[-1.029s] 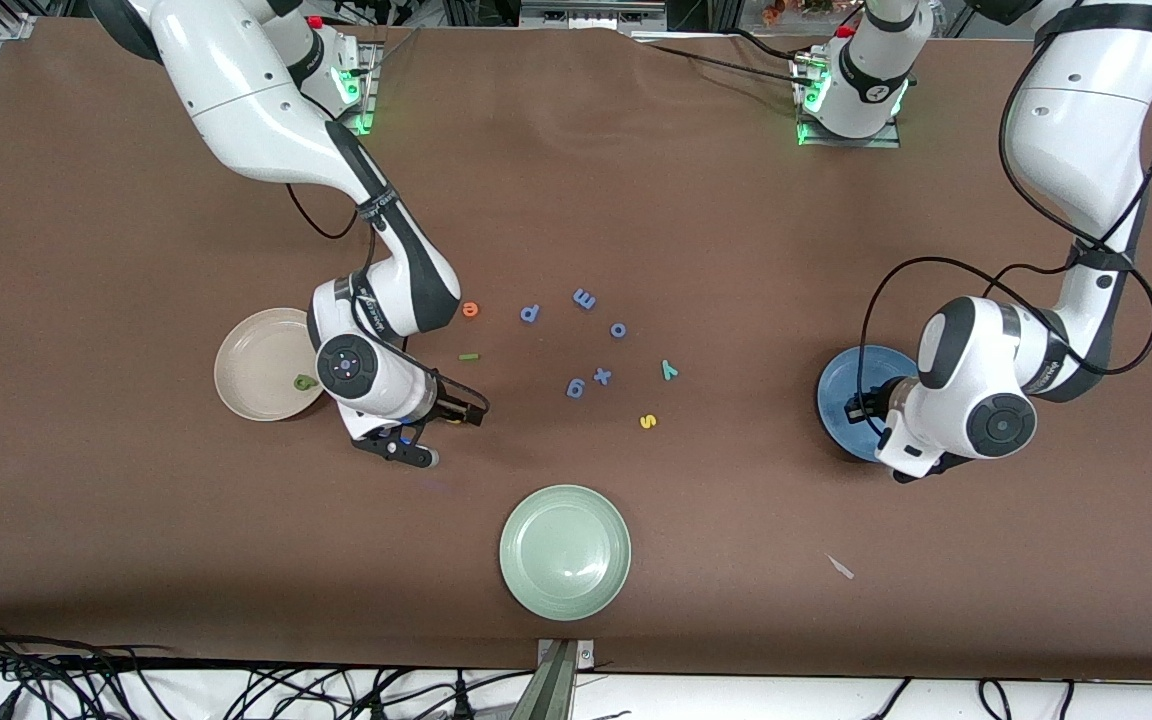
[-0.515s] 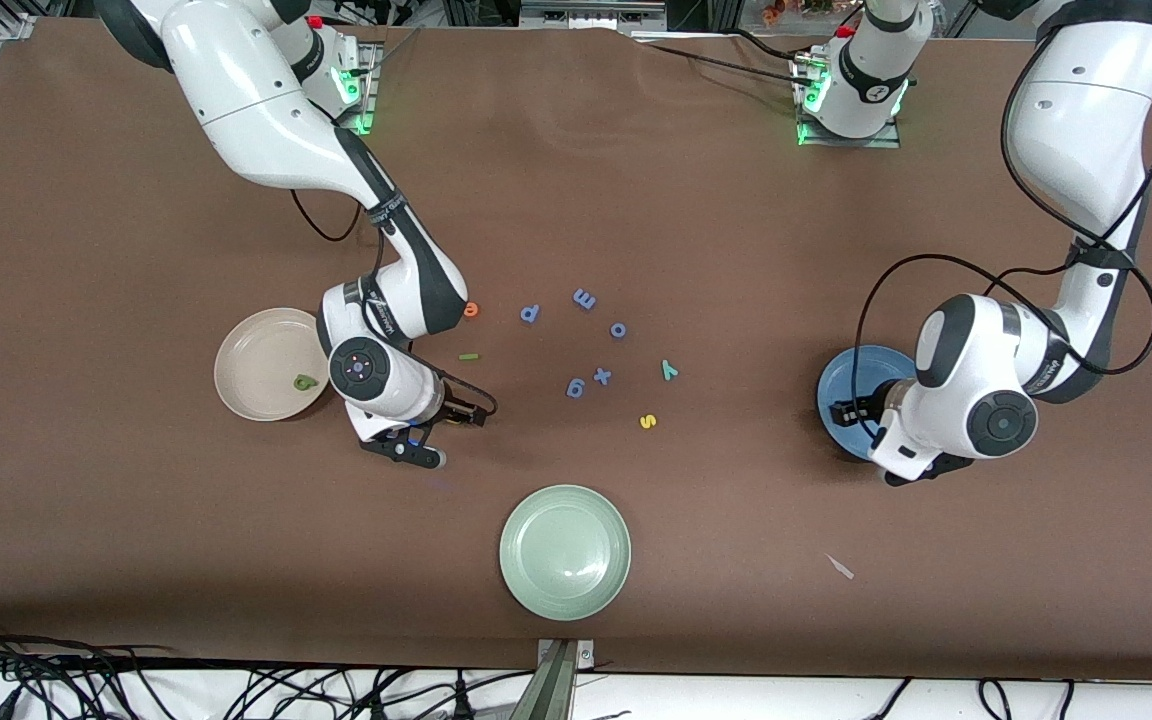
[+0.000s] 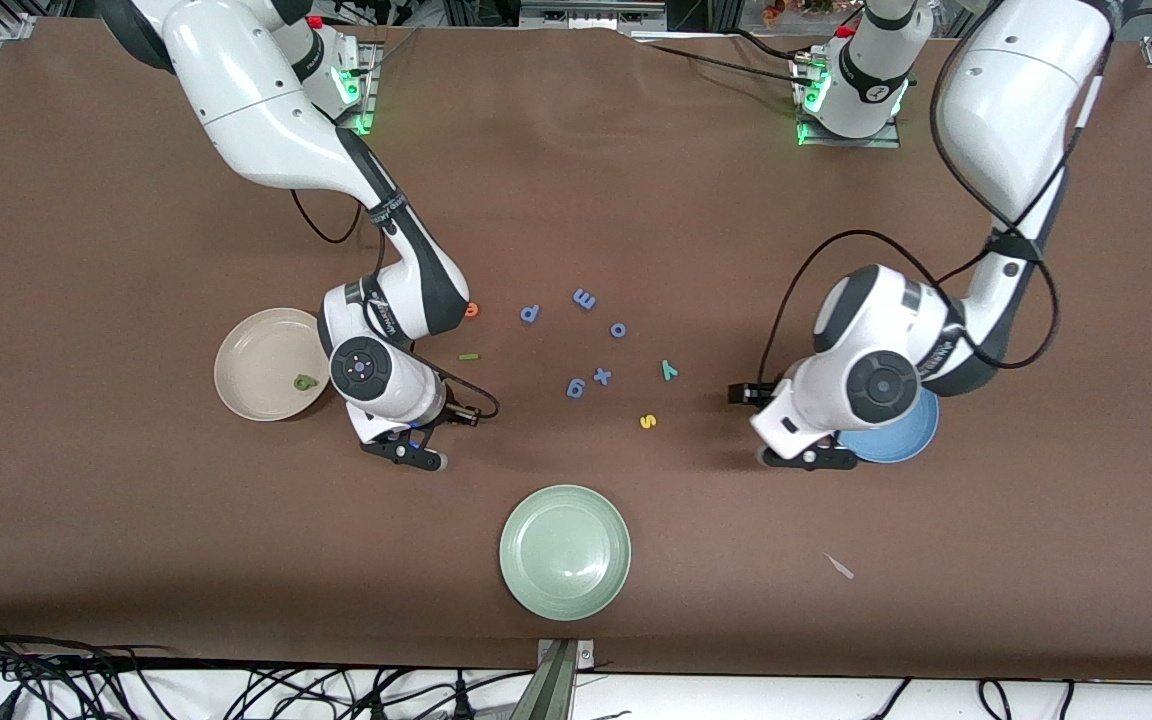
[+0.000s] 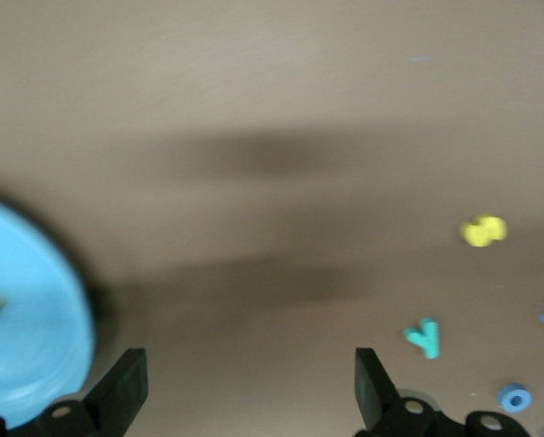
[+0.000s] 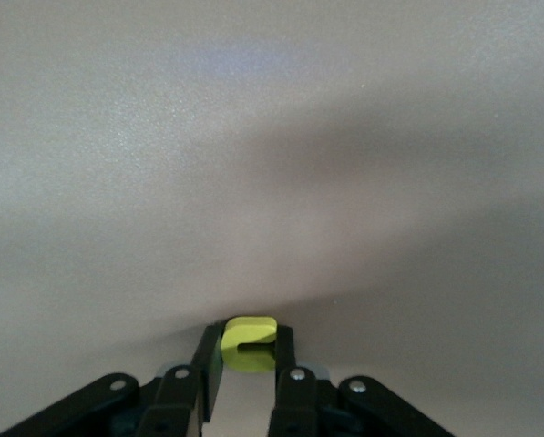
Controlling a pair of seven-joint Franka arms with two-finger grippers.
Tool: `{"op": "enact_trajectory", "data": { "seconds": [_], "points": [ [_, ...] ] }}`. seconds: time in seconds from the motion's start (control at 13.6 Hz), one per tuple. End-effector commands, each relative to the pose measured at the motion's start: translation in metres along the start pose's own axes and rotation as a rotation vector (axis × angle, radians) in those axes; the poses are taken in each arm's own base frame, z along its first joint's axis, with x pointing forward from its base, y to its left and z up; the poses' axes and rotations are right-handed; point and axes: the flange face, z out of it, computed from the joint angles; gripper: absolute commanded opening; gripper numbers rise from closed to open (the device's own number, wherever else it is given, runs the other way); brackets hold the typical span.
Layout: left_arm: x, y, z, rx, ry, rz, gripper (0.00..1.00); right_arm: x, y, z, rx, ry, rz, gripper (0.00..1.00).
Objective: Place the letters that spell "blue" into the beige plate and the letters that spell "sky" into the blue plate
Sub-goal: 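Grasp the yellow u with the right gripper while the left gripper grasps the s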
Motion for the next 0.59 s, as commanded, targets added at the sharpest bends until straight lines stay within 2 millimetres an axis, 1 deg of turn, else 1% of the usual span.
{"op": "enact_trajectory", "data": {
  "seconds": [0.0, 0.15, 0.22, 0.29, 0.37, 0.44, 0.51],
  "points": [
    [0.012, 0.033, 0.015, -0.003, 0.052, 0.170, 1.00, 0.001, -0.003, 0.010, -0.006, 0.003, 0.009, 0.18],
    [0.006, 0.072, 0.038, -0.009, 0.067, 0.276, 1.00, 0.006, -0.004, -0.002, 0.000, 0.010, 0.001, 0.17],
    [0.000, 0.089, 0.041, 0.001, 0.067, 0.361, 1.00, 0.009, 0.000, -0.008, -0.015, -0.001, -0.003, 0.16],
    [-0.001, 0.091, 0.042, 0.005, 0.067, 0.463, 1.00, 0.011, 0.005, -0.019, -0.028, -0.014, -0.014, 0.16],
    [0.000, 0.088, 0.043, 0.005, 0.065, 0.576, 1.00, 0.016, 0.012, -0.035, -0.035, -0.012, -0.056, 0.16],
    [0.000, 0.090, 0.051, 0.005, 0.058, 0.683, 1.00, 0.019, 0.027, -0.048, -0.054, -0.029, -0.091, 0.16],
    [0.002, 0.092, 0.053, 0.007, 0.079, 0.731, 1.00, 0.020, 0.043, -0.058, -0.088, -0.064, -0.126, 0.17]
  ]
}}
